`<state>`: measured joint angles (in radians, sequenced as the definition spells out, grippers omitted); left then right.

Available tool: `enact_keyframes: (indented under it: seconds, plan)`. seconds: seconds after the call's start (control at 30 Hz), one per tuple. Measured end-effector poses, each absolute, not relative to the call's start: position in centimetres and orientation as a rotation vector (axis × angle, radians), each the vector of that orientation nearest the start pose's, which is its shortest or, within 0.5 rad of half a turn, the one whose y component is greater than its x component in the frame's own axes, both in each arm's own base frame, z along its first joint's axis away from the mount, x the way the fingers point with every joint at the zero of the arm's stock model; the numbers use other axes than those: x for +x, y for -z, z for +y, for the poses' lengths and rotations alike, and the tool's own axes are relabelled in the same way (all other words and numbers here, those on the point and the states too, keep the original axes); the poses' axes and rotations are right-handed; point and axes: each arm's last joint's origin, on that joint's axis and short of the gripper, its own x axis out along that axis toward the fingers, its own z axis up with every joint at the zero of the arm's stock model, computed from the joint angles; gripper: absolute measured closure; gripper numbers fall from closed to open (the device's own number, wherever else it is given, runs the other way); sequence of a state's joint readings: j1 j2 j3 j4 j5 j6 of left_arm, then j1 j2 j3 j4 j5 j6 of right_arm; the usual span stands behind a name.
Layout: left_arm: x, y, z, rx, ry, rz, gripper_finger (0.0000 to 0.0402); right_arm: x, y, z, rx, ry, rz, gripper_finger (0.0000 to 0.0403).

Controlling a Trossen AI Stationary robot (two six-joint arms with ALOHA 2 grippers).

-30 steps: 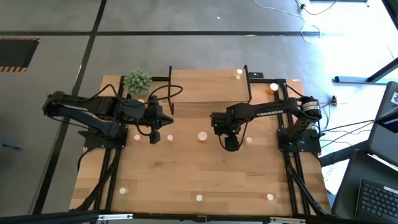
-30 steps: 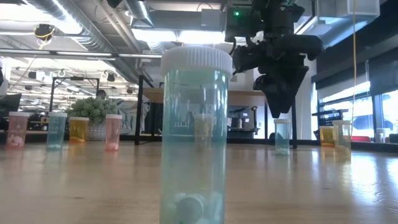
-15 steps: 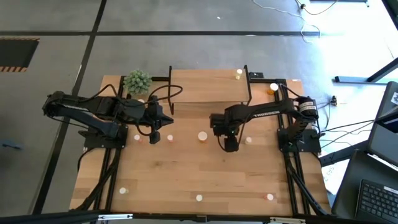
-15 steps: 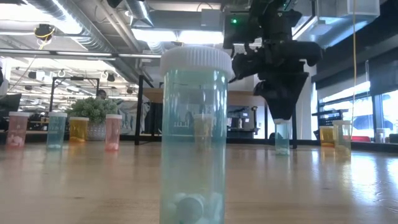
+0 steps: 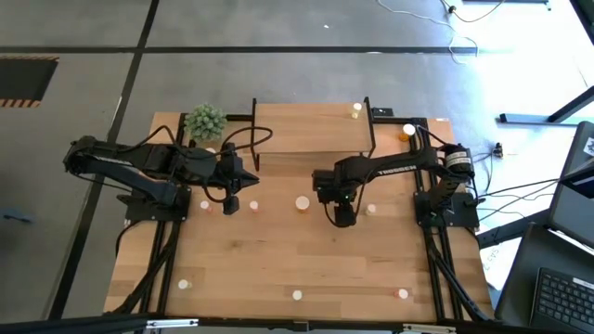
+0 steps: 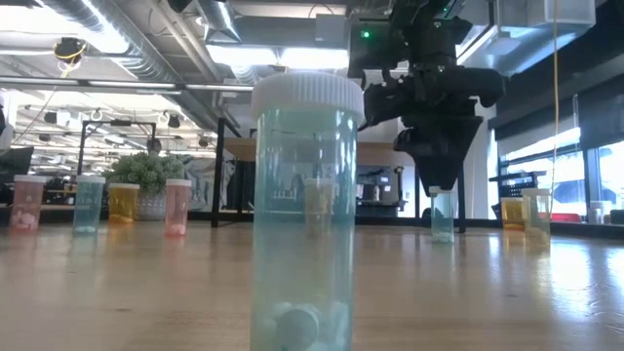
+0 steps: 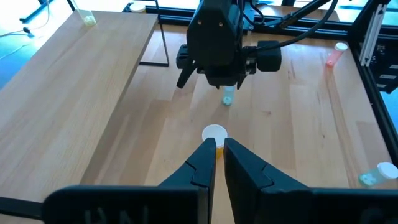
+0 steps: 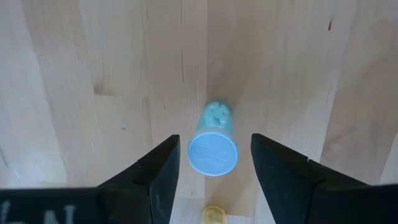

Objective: Pick and place medicine bottles onto shelf by color
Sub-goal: Put the top right blue medicine bottle on the shelf

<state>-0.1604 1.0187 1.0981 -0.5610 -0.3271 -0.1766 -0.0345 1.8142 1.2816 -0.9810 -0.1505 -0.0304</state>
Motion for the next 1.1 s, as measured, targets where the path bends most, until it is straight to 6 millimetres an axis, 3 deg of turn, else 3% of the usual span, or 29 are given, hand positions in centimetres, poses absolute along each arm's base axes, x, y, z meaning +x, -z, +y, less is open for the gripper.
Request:
enact_keyframes:
  seconds: [0.43, 0.73, 1.1]
  plan:
    - [20.4, -36.3, -2.4, -0.057, -0.204, 0.451, 0.0374, 33.4, -17.8, -0.7, 0.122, -0.113, 1.549, 0.0209]
    - [20.4, -36.3, -2.4, -0.056, -0.204, 0.451, 0.0374, 33.4, -17.8, -0.7, 0.137, -0.1, 1.551, 0.029]
    - [20.4, -36.3, -2.4, -0.057, -0.204, 0.451, 0.0374, 33.2, -17.8, -0.7, 0.148, -0.102, 1.564, 0.0282]
